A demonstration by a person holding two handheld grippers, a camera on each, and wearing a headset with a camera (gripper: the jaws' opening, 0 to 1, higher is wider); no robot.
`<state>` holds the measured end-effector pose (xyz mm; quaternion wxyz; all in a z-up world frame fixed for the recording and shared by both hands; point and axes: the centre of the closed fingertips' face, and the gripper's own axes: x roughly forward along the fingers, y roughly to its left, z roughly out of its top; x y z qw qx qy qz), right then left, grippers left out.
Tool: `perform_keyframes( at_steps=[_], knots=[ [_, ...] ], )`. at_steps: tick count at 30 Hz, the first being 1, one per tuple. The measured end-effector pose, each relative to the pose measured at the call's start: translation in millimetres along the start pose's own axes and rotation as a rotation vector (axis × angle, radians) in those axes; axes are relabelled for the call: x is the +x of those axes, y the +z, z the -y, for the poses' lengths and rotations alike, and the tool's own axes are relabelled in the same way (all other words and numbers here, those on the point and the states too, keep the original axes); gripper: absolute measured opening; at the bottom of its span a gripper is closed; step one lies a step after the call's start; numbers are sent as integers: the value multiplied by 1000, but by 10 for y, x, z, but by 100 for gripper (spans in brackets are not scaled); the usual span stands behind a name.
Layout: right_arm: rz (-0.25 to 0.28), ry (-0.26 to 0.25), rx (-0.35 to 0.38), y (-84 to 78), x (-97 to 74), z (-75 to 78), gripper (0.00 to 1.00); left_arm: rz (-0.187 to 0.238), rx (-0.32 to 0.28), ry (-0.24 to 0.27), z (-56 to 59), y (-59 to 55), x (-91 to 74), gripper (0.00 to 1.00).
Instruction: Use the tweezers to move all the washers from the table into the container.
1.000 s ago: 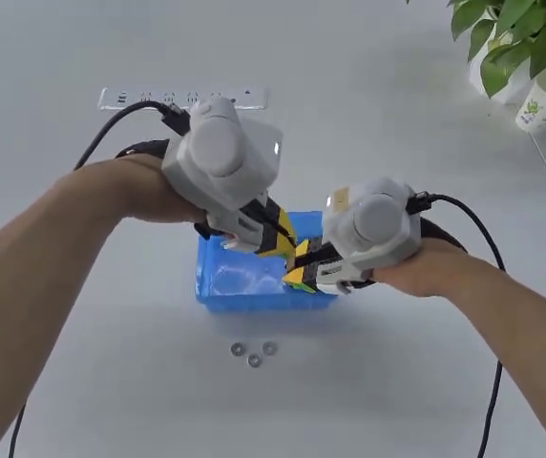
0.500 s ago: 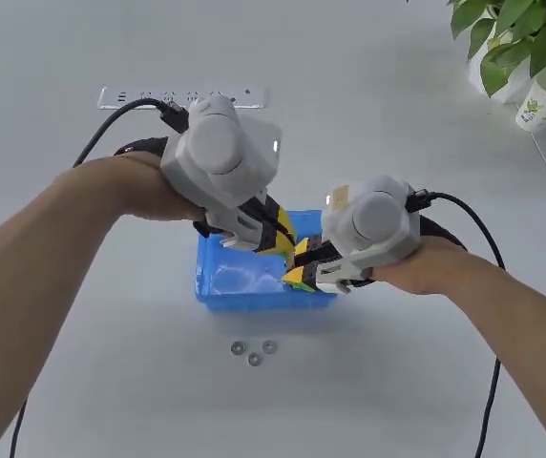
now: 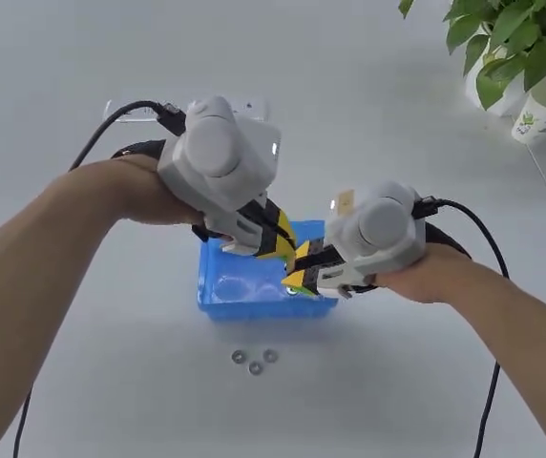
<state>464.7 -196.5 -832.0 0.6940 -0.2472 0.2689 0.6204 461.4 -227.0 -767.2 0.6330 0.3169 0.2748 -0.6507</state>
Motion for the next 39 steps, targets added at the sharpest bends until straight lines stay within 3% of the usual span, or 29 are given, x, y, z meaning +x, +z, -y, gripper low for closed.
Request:
perform_keyframes(
  at_steps=[11,22,29,39],
  knots=[
    [31,-18,-3,146,-133,-78,12,8,-1,17,77,102,-152,6],
    [38,-23,-16,224,-205,-219,12,-1,7,23,229,182,-233,6],
    [32,-20,-34,237,-204,-353,12,-17,17,27,375,179,-256,6],
    [38,-2,-39,248,-150,-514,12,-35,16,26,493,122,-255,6]
  ],
)
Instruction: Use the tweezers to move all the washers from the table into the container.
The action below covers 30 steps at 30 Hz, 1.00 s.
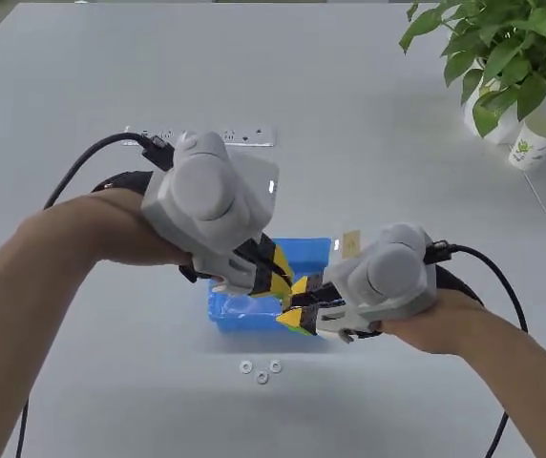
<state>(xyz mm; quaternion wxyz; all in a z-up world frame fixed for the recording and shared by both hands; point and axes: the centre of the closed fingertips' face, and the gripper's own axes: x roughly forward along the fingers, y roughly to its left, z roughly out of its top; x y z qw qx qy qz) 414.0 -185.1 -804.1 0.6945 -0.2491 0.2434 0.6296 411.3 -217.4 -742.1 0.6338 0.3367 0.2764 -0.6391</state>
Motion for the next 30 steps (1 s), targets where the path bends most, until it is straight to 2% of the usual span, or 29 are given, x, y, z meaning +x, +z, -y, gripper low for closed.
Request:
perform_keyframes(
  at_steps=[22,30],
  knots=[
    [2,29,-4,-78,145,-238,12,3,-31,8,231,-159,69,6],
    [-8,39,-12,-121,185,-302,12,16,-50,21,304,-209,106,6]
  ],
)
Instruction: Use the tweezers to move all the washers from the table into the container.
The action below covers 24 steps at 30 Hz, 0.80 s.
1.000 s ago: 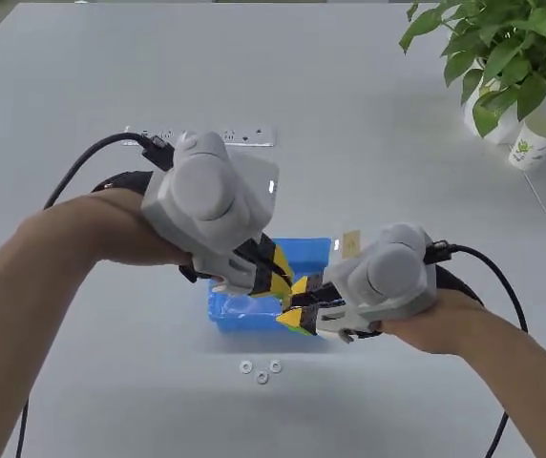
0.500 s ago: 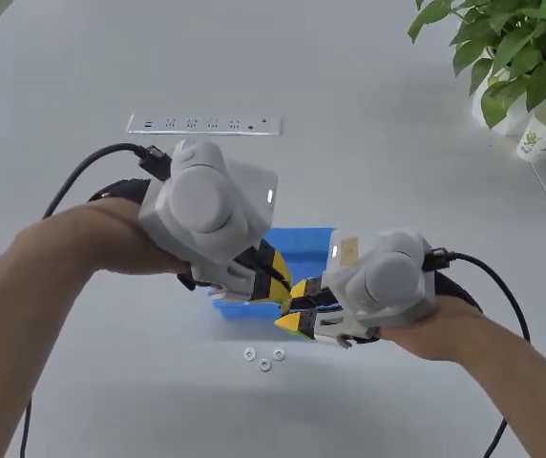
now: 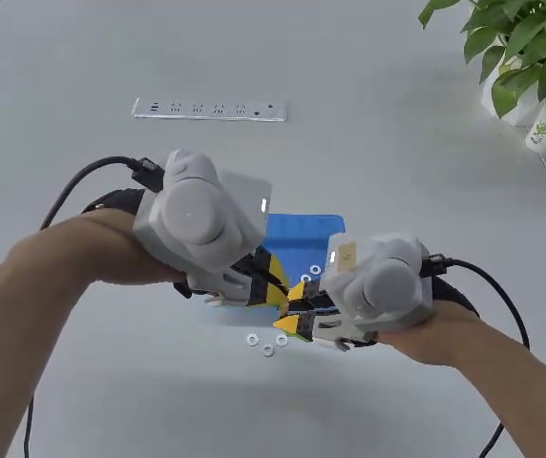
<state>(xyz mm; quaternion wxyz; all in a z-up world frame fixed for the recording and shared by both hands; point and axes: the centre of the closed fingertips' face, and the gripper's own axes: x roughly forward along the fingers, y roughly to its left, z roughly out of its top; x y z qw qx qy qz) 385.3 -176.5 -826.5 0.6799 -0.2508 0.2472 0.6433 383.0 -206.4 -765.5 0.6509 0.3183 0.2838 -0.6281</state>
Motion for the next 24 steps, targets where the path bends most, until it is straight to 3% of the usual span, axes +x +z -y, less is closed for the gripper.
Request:
perform_keyframes(
  at_steps=[15,24],
  knots=[
    [-2,23,6,-113,117,-124,12,-11,-20,-12,129,-117,106,6],
    [-3,31,13,-162,163,-137,12,-17,-32,-14,144,-172,151,6]
  ],
)
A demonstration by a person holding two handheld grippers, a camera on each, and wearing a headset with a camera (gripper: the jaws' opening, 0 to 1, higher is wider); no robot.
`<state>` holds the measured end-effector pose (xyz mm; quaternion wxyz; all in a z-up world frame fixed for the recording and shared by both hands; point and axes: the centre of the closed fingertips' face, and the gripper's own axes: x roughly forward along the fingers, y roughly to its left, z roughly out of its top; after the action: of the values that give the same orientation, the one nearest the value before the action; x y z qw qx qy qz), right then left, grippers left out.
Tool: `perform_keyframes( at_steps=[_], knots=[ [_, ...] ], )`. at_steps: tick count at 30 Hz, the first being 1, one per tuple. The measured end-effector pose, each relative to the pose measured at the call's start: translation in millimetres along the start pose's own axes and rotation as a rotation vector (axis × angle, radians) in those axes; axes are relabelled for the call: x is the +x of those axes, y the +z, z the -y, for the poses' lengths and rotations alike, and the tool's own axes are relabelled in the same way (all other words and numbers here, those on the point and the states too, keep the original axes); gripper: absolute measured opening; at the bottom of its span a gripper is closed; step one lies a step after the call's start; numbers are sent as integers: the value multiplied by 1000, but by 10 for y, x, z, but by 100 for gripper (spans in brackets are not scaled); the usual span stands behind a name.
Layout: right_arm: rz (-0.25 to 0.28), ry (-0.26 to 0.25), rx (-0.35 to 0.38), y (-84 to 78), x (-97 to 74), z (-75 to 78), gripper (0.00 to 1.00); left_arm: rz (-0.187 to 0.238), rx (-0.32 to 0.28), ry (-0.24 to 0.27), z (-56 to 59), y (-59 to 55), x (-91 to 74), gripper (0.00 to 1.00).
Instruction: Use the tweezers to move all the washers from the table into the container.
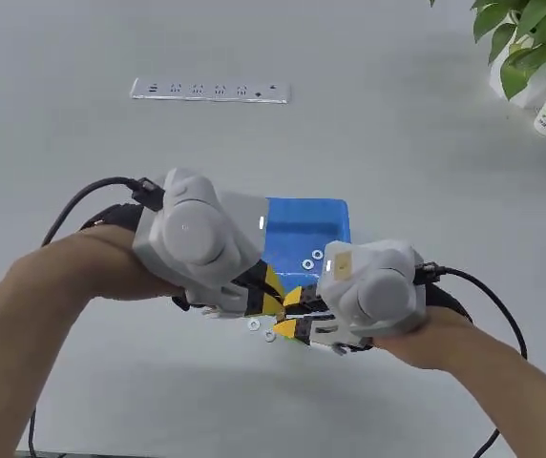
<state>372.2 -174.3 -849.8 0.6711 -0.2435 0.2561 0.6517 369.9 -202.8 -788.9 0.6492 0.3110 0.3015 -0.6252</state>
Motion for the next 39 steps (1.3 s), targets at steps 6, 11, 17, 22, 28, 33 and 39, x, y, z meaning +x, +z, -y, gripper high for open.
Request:
perform_keyframes(
  at_steps=[6,11,17,22,28,33,39],
  knots=[
    [-6,5,-4,-16,38,3,12,-5,-3,-2,-3,-33,22,6],
    [-2,8,6,-33,47,9,12,-2,-7,-4,-8,-37,35,6],
    [-5,6,4,-37,32,17,12,1,-7,-7,-8,-19,41,6],
    [-2,4,14,-49,35,18,12,-3,-4,-9,-15,-27,58,6],
    [-1,2,16,-54,32,30,12,2,-2,-4,-45,-8,62,6],
    [0,0,21,-61,35,42,12,6,-2,-2,-70,-1,69,6],
    [1,0,44,-67,35,49,12,10,-5,1,-84,6,74,6]
  ],
)
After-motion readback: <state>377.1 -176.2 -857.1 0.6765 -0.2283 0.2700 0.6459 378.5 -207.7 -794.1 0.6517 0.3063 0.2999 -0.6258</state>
